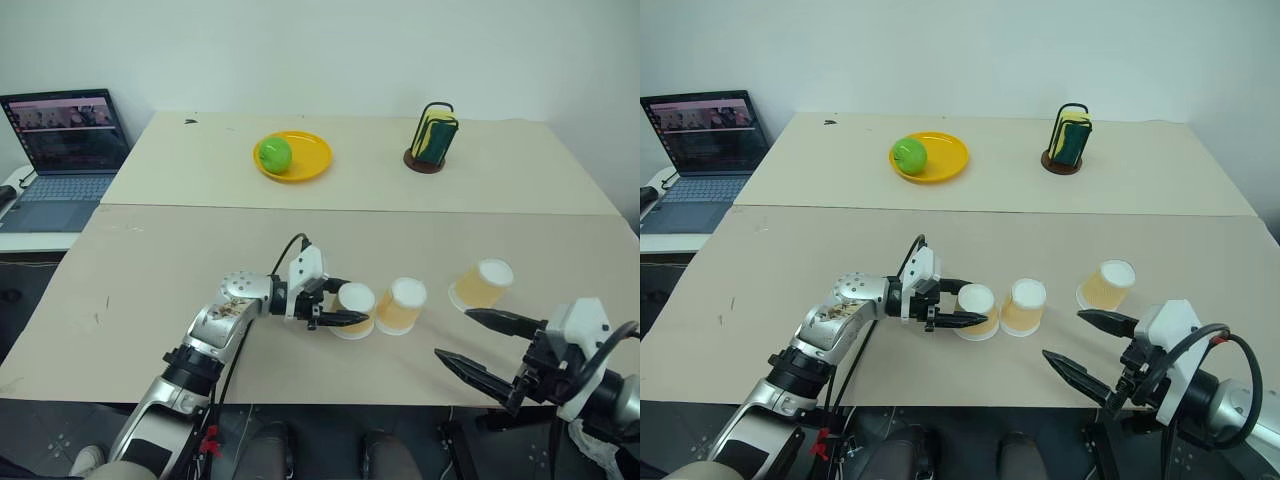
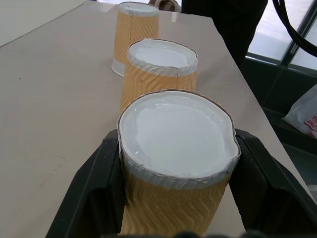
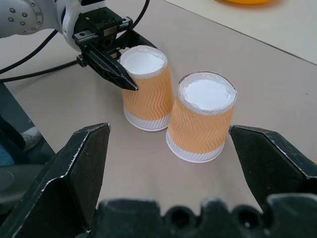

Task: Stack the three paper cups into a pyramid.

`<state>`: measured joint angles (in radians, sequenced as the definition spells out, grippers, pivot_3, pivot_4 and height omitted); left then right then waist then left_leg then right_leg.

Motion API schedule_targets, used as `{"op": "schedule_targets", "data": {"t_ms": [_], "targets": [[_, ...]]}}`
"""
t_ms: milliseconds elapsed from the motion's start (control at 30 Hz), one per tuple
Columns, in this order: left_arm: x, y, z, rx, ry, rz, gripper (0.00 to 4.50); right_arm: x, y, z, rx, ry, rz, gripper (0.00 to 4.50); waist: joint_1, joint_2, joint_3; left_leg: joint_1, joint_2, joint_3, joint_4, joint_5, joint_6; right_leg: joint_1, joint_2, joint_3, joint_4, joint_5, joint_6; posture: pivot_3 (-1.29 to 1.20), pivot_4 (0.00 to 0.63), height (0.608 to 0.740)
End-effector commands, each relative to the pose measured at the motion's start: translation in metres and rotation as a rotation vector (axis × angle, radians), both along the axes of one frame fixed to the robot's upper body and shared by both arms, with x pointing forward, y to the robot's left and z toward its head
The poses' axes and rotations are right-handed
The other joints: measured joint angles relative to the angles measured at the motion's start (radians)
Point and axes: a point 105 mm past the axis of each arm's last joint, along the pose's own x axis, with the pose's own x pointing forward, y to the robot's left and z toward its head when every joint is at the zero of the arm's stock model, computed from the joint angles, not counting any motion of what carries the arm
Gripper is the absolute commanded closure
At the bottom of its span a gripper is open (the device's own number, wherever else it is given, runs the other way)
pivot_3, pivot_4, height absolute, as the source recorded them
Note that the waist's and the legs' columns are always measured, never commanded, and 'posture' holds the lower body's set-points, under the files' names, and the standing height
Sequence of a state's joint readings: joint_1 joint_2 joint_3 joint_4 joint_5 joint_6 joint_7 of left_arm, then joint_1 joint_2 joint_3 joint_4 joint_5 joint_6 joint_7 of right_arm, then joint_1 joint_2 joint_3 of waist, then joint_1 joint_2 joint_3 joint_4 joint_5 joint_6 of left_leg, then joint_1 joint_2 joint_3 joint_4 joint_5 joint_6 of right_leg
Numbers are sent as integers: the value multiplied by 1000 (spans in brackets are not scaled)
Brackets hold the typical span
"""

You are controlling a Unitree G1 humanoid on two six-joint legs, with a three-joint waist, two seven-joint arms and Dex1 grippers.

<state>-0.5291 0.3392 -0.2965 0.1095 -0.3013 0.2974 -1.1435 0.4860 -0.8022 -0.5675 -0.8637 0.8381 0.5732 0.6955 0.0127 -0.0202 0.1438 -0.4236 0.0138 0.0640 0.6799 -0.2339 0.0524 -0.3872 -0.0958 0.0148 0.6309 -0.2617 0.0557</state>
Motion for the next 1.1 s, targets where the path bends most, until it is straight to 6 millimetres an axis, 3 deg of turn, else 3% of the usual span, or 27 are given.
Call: {"op": "schedule_targets", "data": {"t_ms": [33, 133, 167, 433, 800, 933, 1100], "targets": [[1, 0, 7, 3, -44, -10, 1073, 0, 2, 8, -8, -32, 10, 0, 0, 0, 0, 0, 0, 0, 0, 0, 0, 0, 0, 0, 0, 0, 0, 0, 150, 735], [1, 1, 6, 4, -45, -4, 89, 0, 2, 8, -7, -32, 12, 0, 0, 0, 0, 0, 0, 0, 0, 0, 0, 0, 0, 0, 0, 0, 0, 0, 150, 735], [1, 1, 6, 7, -48, -3, 31, 0, 2, 8, -7, -32, 13, 0, 0, 0, 0, 0, 0, 0, 0, 0, 0, 0, 0, 0, 0, 0, 0, 0, 150, 735], [-4, 6, 10, 8, -44, -12, 31, 1, 1, 7, -9, -26, 17, 0, 0, 0, 0, 0, 0, 0, 0, 0, 0, 0, 0, 0, 0, 0, 0, 0, 150, 735], [-20, 33, 29, 35, -70, 4, 31, 4, -6, 0, -2, 0, -3, 0, -1, 0, 0, 0, 0, 0, 0, 0, 0, 0, -1, 0, 0, 0, 0, 0, 150, 735], [-25, 39, 43, 4, -85, 39, 31, 8, -23, -7, 0, 14, -72, 0, 2, 0, 0, 0, 0, 0, 0, 0, 0, 0, -1, 0, 0, 0, 0, 0, 150, 735], [-43, 38, 54, -55, -66, 49, 31, 20, -60, -24, -32, 23, -270, 0, 0, 0, 0, 0, 0, 0, 0, 0, 0, 0, -1, 0, 0, 0, 0, 0, 150, 735]]}}
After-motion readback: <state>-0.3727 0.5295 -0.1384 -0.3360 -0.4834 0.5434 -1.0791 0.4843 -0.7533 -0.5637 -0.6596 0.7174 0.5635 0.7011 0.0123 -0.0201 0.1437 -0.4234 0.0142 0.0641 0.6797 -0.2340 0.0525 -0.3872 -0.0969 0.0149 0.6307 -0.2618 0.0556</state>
